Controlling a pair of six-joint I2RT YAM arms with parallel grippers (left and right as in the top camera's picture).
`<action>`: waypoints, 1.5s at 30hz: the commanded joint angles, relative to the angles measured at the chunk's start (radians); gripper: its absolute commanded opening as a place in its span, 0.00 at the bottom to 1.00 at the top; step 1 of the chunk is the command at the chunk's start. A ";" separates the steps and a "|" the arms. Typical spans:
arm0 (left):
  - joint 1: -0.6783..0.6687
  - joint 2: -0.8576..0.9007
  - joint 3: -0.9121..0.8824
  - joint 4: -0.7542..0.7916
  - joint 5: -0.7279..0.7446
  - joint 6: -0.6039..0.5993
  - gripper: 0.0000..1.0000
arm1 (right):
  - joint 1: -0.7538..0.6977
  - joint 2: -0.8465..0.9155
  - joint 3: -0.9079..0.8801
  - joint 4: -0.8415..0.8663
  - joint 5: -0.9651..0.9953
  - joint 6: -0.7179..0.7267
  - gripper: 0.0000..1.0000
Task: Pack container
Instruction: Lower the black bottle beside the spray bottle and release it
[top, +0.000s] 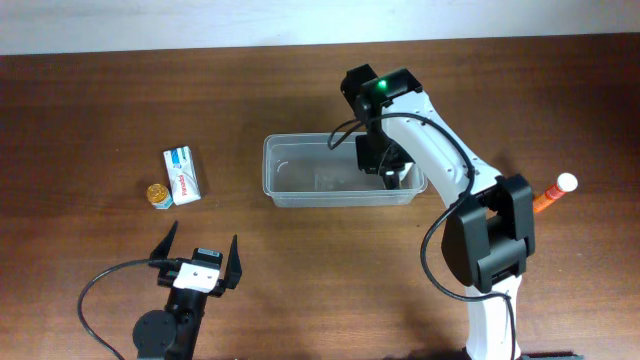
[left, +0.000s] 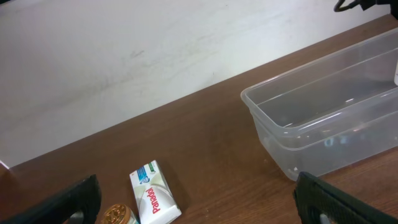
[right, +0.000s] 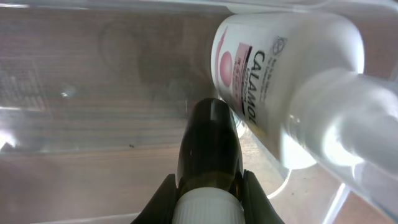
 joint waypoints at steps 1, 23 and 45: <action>0.005 -0.007 -0.008 0.002 -0.007 -0.006 0.99 | -0.008 -0.003 -0.007 0.010 0.031 0.011 0.14; 0.005 -0.007 -0.008 0.002 -0.007 -0.006 1.00 | -0.008 -0.003 -0.066 0.074 0.031 0.011 0.37; 0.005 -0.007 -0.008 0.002 -0.007 -0.006 1.00 | -0.008 -0.006 -0.032 0.038 0.031 0.007 0.43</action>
